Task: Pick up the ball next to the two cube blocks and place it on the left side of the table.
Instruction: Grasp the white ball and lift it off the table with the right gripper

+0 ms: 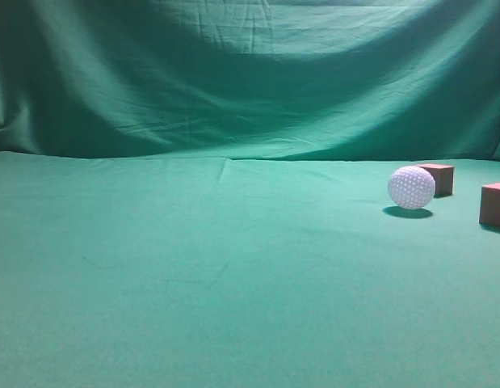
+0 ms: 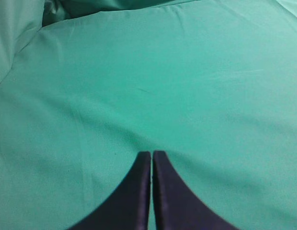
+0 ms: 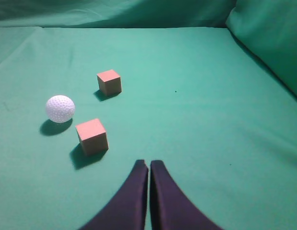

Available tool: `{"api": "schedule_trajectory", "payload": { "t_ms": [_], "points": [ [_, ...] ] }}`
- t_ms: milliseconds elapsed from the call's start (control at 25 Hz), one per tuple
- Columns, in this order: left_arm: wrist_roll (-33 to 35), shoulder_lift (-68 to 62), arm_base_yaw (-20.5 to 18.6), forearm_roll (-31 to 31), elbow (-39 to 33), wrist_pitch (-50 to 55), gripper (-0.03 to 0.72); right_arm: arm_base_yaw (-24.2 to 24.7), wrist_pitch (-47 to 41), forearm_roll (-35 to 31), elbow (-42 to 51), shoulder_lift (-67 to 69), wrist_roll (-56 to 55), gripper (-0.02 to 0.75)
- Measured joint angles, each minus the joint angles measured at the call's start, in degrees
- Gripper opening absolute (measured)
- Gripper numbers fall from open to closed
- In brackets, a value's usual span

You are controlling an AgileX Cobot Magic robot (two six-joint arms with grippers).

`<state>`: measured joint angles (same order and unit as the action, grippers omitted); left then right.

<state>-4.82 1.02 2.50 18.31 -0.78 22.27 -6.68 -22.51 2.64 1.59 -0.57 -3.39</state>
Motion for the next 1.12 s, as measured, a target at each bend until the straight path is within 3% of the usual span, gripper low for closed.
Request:
{"api": "schedule_trajectory", "payload": {
  "t_ms": [880, 960, 1120],
  "points": [
    [0.0, 0.0, 0.0, 0.0, 0.0, 0.0, 0.0, 0.0, 1.3, 0.8, 0.0, 0.0, 0.0, 0.0],
    [0.0, 0.0, 0.0, 0.0, 0.0, 0.0, 0.0, 0.0, 6.6, -0.6, 0.0, 0.0, -1.0, 0.0],
    [0.0, 0.0, 0.0, 0.0, 0.0, 0.0, 0.0, 0.0, 28.8, -5.3, 0.0, 0.0, -5.3, 0.0]
  ]
}}
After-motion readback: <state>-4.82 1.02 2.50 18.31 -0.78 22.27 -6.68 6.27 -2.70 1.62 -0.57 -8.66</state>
